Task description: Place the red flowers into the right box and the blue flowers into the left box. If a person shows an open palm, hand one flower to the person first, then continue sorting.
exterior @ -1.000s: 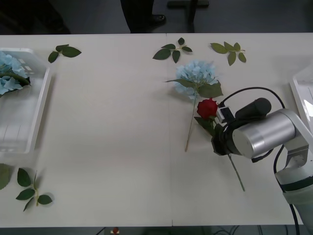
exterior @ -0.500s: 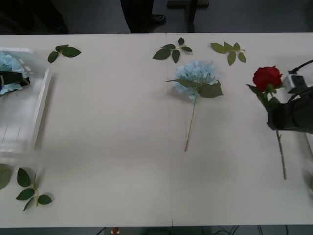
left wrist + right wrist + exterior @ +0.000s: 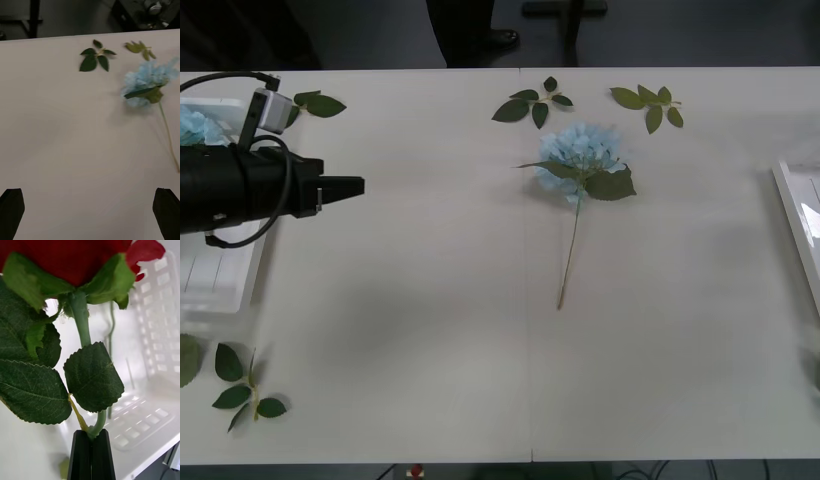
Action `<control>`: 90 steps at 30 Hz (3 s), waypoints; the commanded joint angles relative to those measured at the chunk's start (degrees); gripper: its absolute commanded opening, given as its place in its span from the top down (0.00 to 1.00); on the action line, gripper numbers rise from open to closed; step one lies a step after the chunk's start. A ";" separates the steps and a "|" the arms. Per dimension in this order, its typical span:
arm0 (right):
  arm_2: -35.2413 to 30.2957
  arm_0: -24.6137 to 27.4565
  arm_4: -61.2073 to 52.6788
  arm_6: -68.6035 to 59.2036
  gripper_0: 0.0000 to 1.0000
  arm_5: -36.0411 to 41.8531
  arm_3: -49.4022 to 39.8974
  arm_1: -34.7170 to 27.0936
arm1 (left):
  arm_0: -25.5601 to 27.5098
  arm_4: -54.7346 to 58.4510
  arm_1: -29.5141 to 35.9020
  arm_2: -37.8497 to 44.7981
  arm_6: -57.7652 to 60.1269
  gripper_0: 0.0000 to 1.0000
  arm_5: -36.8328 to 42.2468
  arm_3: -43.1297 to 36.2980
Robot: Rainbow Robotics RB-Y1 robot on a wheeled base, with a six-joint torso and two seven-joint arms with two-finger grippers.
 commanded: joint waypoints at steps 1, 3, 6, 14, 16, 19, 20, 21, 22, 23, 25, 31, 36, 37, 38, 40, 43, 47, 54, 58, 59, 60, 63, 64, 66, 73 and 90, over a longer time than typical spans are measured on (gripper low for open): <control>-0.64 -5.22 1.27 4.45 1.00 -3.39 8.05 -3.85 | -0.03 7.26 0.44 -3.19 -7.03 0.00 -1.57 -3.89; -0.64 -6.89 1.27 4.80 1.00 -5.24 12.01 -4.73 | -0.12 10.95 0.44 -4.42 -10.28 0.00 -1.48 -4.16; -0.56 -9.70 1.36 5.86 1.00 -9.37 19.04 -6.40 | -0.47 16.48 0.44 -5.91 -15.03 0.00 1.77 -4.16; -0.64 -15.41 -1.63 12.71 1.00 -18.69 35.74 -10.62 | -1.61 21.49 0.44 -3.63 -19.60 0.00 14.08 -4.16; -0.64 -16.20 -2.33 13.77 1.00 -20.80 39.34 -11.05 | -1.87 21.41 0.44 -2.92 -20.04 0.00 15.48 -4.16; -0.03 -17.61 -2.86 14.29 1.00 -23.43 43.74 -11.49 | -2.05 21.23 0.44 -2.75 -20.83 0.00 16.45 -4.16; 0.32 -17.79 -2.95 14.47 1.00 -23.87 44.53 -11.58 | -2.05 21.23 0.44 -2.75 -21.09 0.00 16.45 -4.16; 0.59 -17.96 -3.12 14.47 1.00 -24.31 44.88 -11.67 | -2.05 21.05 0.44 -2.75 -21.27 0.00 16.45 -4.16; 0.76 -17.96 -3.04 14.47 1.00 -24.66 44.97 -11.58 | -2.05 20.79 0.44 -2.75 -21.44 0.00 16.45 -4.16; 0.85 -17.96 -3.12 14.47 1.00 -24.75 44.88 -11.67 | -2.14 20.62 0.44 -2.75 -21.62 0.00 16.45 -4.16; 0.94 -17.96 -3.21 14.29 0.98 -24.75 44.97 -11.58 | -2.31 20.44 0.44 -2.75 -21.71 0.00 16.36 -4.16; 1.11 -17.96 -4.53 15.35 0.04 -24.66 44.88 -11.67 | -2.49 19.82 0.35 -2.75 -22.32 0.00 15.31 -4.16; 0.59 -17.96 -7.87 16.49 0.00 -20.44 42.33 -11.58 | -2.67 18.77 0.35 -2.57 -22.94 0.00 14.87 -4.16; 0.23 -17.87 -8.49 16.58 0.00 -18.51 41.10 -11.58 | -2.67 18.77 0.35 -2.57 -23.02 0.00 14.87 -4.16; -0.20 -17.79 -9.28 16.76 0.00 -16.84 40.13 -11.49 | -2.67 18.77 0.26 -2.57 -23.02 0.00 14.87 -4.16; -1.08 -17.26 -11.47 17.19 0.00 -13.33 37.59 -11.05 | -2.67 18.68 0.26 -2.57 -23.02 0.00 14.87 -4.16; -2.40 -15.15 -15.87 17.55 0.00 -8.58 31.26 -9.47 | -2.67 18.59 0.26 -2.57 -23.02 0.00 14.78 -4.07; -3.54 -11.37 -21.85 16.76 0.00 -3.48 21.06 -5.34 | -2.67 18.59 0.26 -2.57 -22.94 0.00 14.52 -4.16; 0.23 -7.50 -30.90 5.94 0.00 -1.20 9.72 1.07 | -2.58 18.42 0.26 -2.57 -22.94 0.00 14.43 -4.07; 5.16 -7.50 -33.27 0.67 0.00 -3.22 7.88 3.27 | -2.58 18.42 0.08 -2.57 -22.94 0.00 14.34 -4.07; 6.91 -7.59 -33.27 -1.00 0.00 -4.36 7.44 3.89 | -2.49 18.33 0.00 -2.49 -22.94 0.00 14.25 -4.07; 8.76 -7.59 -33.18 -2.67 0.00 -5.50 7.00 4.59 | -2.58 18.42 -0.09 -2.49 -22.94 0.00 14.25 -3.98; 13.07 -7.59 -32.48 -6.71 0.00 -8.84 6.38 6.61 | -2.58 18.33 -0.18 -2.49 -22.94 0.00 14.08 -3.98; 14.03 -7.59 -32.13 -7.50 0.00 -9.55 6.21 7.05 | -2.58 18.33 -0.18 -2.57 -22.94 0.00 14.08 -3.98; 18.16 -7.85 -29.40 -10.40 0.00 -12.27 5.51 8.63 | -2.58 18.24 -0.18 -2.49 -22.85 0.00 14.08 -3.98; 28.18 -10.05 -23.34 -19.46 0.00 -15.52 5.15 11.45 | -2.49 18.24 -0.18 -2.40 -22.94 0.00 14.08 -3.98; 41.10 -15.32 -11.83 -30.71 0.00 -19.21 12.54 15.40 | -2.49 18.24 -0.18 -2.40 -22.85 0.00 13.55 -3.98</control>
